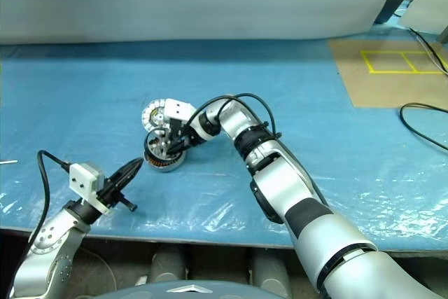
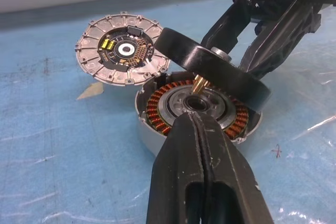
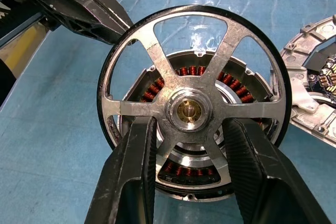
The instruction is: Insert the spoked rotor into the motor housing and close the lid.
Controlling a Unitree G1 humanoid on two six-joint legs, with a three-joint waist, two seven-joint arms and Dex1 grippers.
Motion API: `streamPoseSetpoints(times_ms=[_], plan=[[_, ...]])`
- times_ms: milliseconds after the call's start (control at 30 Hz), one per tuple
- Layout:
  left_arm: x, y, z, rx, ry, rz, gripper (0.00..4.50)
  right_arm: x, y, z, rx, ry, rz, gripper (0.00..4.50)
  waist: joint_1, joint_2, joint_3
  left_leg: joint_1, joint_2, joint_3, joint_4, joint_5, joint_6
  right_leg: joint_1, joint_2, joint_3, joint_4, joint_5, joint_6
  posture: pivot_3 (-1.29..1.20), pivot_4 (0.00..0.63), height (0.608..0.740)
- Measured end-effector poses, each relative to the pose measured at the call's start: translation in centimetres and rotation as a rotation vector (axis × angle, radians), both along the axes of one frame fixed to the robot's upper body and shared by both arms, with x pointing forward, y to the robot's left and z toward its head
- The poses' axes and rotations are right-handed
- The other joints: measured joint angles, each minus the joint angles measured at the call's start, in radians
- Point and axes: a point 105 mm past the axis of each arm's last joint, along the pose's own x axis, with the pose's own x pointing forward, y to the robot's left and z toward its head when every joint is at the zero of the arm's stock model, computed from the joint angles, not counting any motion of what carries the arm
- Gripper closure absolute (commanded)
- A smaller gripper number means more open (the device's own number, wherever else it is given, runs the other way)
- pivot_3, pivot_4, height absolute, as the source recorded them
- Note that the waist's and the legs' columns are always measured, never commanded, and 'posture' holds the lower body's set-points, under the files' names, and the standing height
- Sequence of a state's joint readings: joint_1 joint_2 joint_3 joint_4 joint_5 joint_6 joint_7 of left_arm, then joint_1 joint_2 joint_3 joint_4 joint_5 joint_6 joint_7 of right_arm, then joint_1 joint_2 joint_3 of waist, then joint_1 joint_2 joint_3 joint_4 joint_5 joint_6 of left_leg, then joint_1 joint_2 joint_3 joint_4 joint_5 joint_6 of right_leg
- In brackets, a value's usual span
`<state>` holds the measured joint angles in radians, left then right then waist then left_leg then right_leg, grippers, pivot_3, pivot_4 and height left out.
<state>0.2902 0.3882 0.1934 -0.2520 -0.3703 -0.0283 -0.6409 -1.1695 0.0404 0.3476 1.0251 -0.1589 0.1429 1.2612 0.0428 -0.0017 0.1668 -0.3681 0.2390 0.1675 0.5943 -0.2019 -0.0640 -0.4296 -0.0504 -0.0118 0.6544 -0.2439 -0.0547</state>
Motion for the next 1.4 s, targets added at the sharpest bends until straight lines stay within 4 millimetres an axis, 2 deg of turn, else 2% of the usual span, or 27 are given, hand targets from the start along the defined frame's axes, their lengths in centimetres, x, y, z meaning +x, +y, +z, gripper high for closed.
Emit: streamPoseSetpoints(times_ms=[233, 367, 467, 567, 700, 833, 1033, 1133, 1300, 1400], plan=[[0.2, 0.1, -0.1, 0.002, -0.008, -0.004, 4.5, 0.2, -0.4, -0.3, -0.018, 0.004, -0.01, 0.02, 0.0, 0.0, 0.0, 0.0, 0.0, 0.0, 0.0, 0.0, 0.0, 0.0, 0.0, 0.0, 0.0, 0.0, 0.0, 0.0, 0.15, 0.74], [0.2, 0.3, -0.4, 0.001, 0.004, 0.002, 4.5, 1.1, -0.9, 1.6, 0.029, 0.001, -0.037, 0.02, 0.0, 0.0, 0.0, 0.0, 0.0, 0.0, 0.0, 0.0, 0.0, 0.0, 0.0, 0.0, 0.0, 0.0, 0.0, 0.0, 0.15, 0.74], [0.3, 0.3, -0.4, 0.001, 0.004, 0.002, 4.5, 1.7, -0.7, 3.9, 0.142, 0.033, -0.074, 0.64, -0.001, 0.0, 0.0, 0.0, 0.0, 0.0, 0.0, 0.0, 0.0, 0.0, 0.0, 0.0, 0.0, 0.0, 0.0, 0.0, 0.15, 0.74], [0.6, 0.2, -0.1, 0.004, -0.01, -0.003, 4.5, 1.8, -0.2, 4.9, 0.224, 0.065, -0.096, 1.68, -0.001, 0.0, 0.0, 0.0, 0.0, 0.0, -0.001, 0.0, 0.0, 0.0, 0.0, 0.0, 0.0, 0.0, 0.0, 0.0, 0.15, 0.74], [0.8, 0.1, 0.4, 0.004, -0.026, -0.007, 4.5, 1.4, 0.9, 4.7, 0.291, 0.1, -0.114, 3.07, 0.0, 0.0, 0.0, 0.0, 0.0, 0.0, -0.001, 0.0, 0.0, 0.0, 0.0, 0.0, -0.001, 0.0, 0.0, 0.0, 0.15, 0.74], [0.8, 0.0, 0.5, 0.004, -0.028, -0.009, 4.5, 1.1, 1.8, 3.2, 0.337, 0.142, -0.167, 4.44, 0.001, 0.0, 0.0, -0.001, 0.0, 0.0, -0.001, 0.0, 0.0, 0.0, 0.0, 0.0, -0.001, 0.0, 0.0, 0.0, 0.15, 0.74], [0.9, -0.1, 0.6, 0.004, -0.029, -0.016, 4.5, 0.7, 2.1, -0.4, 0.308, 0.146, -0.255, 4.48, 0.001, 0.0, 0.0, -0.001, 0.0, 0.0, -0.001, 0.0, 0.0, 0.0, 0.0, 0.0, -0.001, 0.0, 0.0, 0.0, 0.15, 0.74], [0.9, 0.0, 0.4, 0.004, -0.025, -0.019, 4.5, 0.6, 1.9, -1.8, 0.256, 0.082, -0.263, 4.48, 0.0, 0.0, 0.0, -0.001, 0.0, 0.0, -0.001, 0.0, 0.0, 0.0, 0.0, 0.0, -0.001, 0.0, 0.0, 0.0, 0.15, 0.74], [1.0, 0.0, 0.4, 0.005, -0.03, -0.026, 4.5, 0.5, 2.0, -2.5, 0.21, -0.036, -0.233, 4.48, -0.002, 0.0, 0.0, 0.002, 0.0, 0.0, -0.002, 0.0, 0.0, 0.001, 0.0, 0.0, -0.001, 0.0, 0.0, 0.0, 0.15, 0.74], [1.1, 0.0, 0.4, 0.005, -0.029, -0.026, 4.5, 0.4, 2.0, -2.6, 0.215, -0.047, -0.226, 4.48, -0.002, 0.0, 0.0, 0.005, 0.0, 0.0, -0.002, 0.0, 0.0, 0.004, 0.0, 0.001, -0.001, 0.0, 0.0, 0.0, 0.15, 0.74]])
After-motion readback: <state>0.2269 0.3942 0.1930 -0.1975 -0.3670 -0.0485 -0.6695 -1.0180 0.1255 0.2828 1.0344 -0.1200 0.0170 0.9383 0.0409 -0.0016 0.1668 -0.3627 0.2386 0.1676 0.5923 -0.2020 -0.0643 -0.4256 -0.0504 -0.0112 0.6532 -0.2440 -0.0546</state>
